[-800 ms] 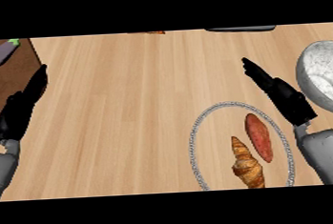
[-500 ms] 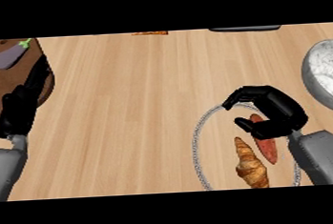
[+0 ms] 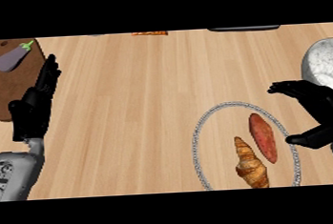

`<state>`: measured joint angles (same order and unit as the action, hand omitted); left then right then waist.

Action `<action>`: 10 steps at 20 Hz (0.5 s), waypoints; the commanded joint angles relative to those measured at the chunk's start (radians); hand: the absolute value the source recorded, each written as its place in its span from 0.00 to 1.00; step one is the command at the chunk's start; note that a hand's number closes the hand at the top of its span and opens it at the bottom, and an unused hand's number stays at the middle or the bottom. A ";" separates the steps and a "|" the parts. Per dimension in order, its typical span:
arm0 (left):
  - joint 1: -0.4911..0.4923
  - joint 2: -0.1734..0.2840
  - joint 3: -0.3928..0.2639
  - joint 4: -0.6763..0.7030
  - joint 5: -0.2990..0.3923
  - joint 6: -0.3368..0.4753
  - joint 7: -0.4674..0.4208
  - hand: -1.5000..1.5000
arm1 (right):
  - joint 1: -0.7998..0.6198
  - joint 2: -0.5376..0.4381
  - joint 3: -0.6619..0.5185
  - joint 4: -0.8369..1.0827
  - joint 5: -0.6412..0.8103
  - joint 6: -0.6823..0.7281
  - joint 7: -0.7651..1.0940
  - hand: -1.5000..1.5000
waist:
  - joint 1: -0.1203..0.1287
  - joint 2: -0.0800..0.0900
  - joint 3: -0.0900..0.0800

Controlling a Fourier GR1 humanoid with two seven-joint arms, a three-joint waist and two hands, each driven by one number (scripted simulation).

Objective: Pick the croissant from the placemat and place it in the bowl

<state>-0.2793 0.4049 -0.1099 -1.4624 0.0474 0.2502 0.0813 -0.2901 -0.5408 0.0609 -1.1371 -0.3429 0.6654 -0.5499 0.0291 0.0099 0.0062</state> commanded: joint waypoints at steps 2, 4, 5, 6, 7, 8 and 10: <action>0.006 -0.025 -0.008 -0.007 -0.017 0.023 -0.001 0.50 | -0.051 -0.128 0.000 0.045 0.131 0.176 -0.257 0.00 | 0.000 0.001 -0.001; -0.020 -0.015 -0.008 -0.014 -0.025 0.024 0.040 0.50 | -0.084 -0.197 0.038 0.001 0.178 0.175 -0.225 0.00 | -0.002 -0.002 -0.002; 0.006 -0.034 -0.026 -0.019 -0.041 0.038 0.022 0.50 | -0.058 -0.191 0.083 -0.054 0.229 0.144 -0.238 0.00 | -0.009 -0.005 -0.003; -0.010 -0.018 -0.007 -0.037 -0.020 0.023 0.052 0.50 | -0.067 -0.217 0.082 -0.050 0.251 0.131 -0.262 0.00 | -0.006 -0.006 -0.003; -0.026 -0.025 -0.011 -0.046 -0.020 0.025 0.058 0.50 | -0.111 -0.233 0.108 -0.069 0.274 0.115 -0.227 0.00 | 0.002 -0.005 -0.003; 0.004 -0.027 -0.013 -0.044 -0.034 0.038 0.046 0.50 | -0.092 -0.269 0.125 -0.081 0.323 0.097 -0.250 0.00 | -0.002 -0.006 -0.003; -0.004 -0.062 -0.048 -0.061 -0.078 0.080 0.065 0.50 | -0.106 -0.251 0.183 -0.131 0.399 0.008 -0.231 0.00 | -0.009 -0.007 -0.004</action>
<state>-0.2874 0.3758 -0.1300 -1.5057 0.0102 0.2883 0.1304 -0.3690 -0.7522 0.1779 -1.2415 -0.0697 0.5926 -0.6398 0.0250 0.0040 0.0032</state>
